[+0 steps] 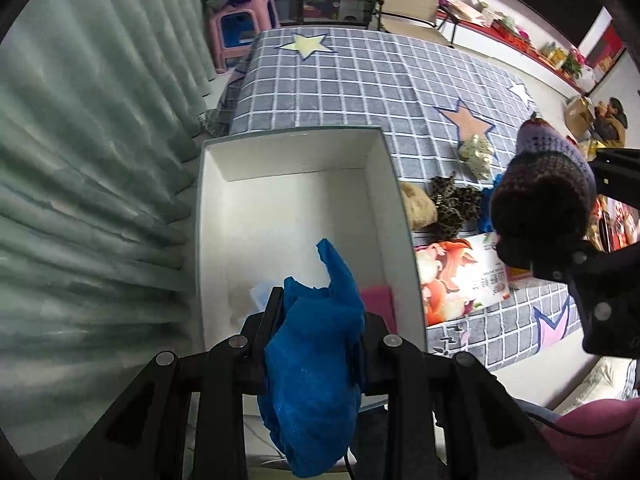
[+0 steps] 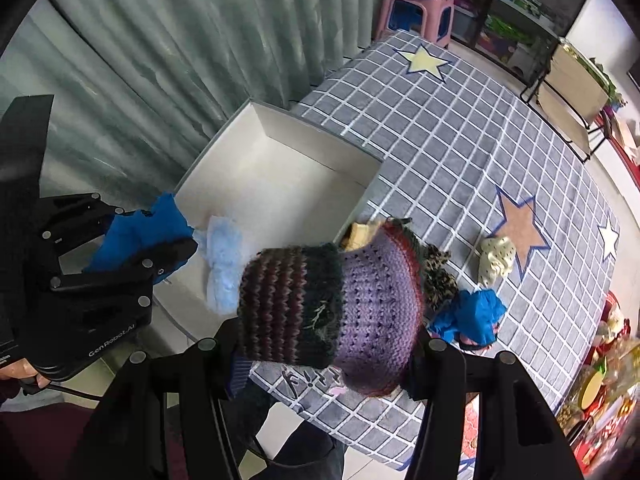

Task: Organize soft objects
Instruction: 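Lower the blue cloth and knitted hat into the box, opening both tools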

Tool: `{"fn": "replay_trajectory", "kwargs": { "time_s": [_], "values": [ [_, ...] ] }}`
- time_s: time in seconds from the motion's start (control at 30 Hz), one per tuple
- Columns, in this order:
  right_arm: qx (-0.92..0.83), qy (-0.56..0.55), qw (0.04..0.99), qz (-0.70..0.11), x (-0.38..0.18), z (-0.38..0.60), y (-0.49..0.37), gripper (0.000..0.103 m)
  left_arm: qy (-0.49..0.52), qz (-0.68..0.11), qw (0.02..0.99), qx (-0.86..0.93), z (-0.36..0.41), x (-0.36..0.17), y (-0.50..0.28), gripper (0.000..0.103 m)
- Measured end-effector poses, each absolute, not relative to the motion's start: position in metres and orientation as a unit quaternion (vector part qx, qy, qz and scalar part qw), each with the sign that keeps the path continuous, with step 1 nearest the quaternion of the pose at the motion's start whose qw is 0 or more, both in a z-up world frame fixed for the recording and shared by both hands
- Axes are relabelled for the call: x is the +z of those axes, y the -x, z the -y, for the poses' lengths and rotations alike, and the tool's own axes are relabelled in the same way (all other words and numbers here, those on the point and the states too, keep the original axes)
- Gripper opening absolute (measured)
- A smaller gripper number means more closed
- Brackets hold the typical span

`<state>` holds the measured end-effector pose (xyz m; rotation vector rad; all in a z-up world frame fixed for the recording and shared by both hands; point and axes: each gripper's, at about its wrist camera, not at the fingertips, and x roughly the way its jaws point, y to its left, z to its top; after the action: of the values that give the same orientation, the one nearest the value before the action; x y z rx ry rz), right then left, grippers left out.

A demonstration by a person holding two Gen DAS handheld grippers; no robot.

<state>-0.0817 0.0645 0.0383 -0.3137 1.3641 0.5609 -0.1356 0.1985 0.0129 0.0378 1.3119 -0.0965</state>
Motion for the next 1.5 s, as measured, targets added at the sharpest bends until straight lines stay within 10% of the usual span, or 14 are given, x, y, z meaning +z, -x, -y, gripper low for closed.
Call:
{"fn": "replay_trajectory", "kwargs": {
  "time_s": [1.5],
  "values": [
    [0.294, 0.199, 0.672, -0.65, -0.032, -0.146, 0.041, 0.059, 0.024, -0.668, 0.743, 0.026, -0.235, -0.062, 0.117, 0.035]
  ]
}}
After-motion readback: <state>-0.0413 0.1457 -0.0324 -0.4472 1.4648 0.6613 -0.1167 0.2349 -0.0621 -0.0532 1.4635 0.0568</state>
